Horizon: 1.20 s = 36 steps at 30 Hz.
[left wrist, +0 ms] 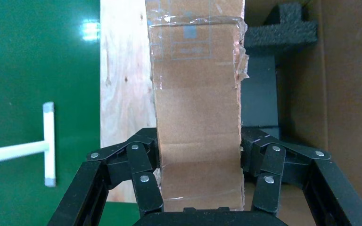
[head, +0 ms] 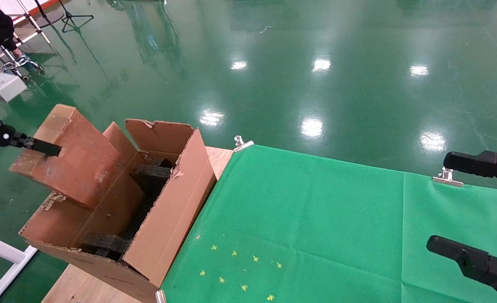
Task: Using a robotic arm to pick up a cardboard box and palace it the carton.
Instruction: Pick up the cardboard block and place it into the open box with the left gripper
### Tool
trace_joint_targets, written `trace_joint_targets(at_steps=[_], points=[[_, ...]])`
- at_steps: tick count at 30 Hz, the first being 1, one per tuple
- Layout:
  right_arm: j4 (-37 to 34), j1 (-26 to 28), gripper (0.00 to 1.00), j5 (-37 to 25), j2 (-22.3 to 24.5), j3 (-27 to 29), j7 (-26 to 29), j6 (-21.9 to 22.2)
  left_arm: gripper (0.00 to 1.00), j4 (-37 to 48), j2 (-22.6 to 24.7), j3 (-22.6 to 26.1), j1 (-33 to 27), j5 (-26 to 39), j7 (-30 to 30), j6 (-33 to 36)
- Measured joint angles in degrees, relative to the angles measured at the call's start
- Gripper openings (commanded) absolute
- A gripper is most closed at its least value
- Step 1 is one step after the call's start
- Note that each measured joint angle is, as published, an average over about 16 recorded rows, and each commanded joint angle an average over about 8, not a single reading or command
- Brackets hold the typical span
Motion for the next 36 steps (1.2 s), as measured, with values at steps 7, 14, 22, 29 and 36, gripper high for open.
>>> trace_joint_targets(at_steps=[7, 14, 22, 29, 36], points=[[0.0, 0.0, 1.00, 0.0, 0.0, 0.0, 0.0, 0.0, 0.00, 5.4, 1.3, -0.6, 4.3, -1.1, 2.8, -5.9], [0.0, 0.0, 1.00, 0.0, 0.0, 0.0, 0.0, 0.0, 0.00, 8.5, 2.9, -1.4, 9.1, -2.4, 3.7, -11.9], [0.0, 0.0, 1.00, 0.0, 0.0, 0.0, 0.0, 0.0, 0.00, 10.0, 4.4, -2.0, 12.8, -3.3, 4.3, -14.6], [0.0, 0.0, 1.00, 0.0, 0.0, 0.0, 0.0, 0.0, 0.00, 10.6, 5.5, -1.4, 13.7, -2.5, 4.7, -13.7], [0.0, 0.0, 1.00, 0.0, 0.0, 0.0, 0.0, 0.0, 0.00, 11.2, 6.4, -0.3, 13.5, -0.9, 4.8, -11.8]])
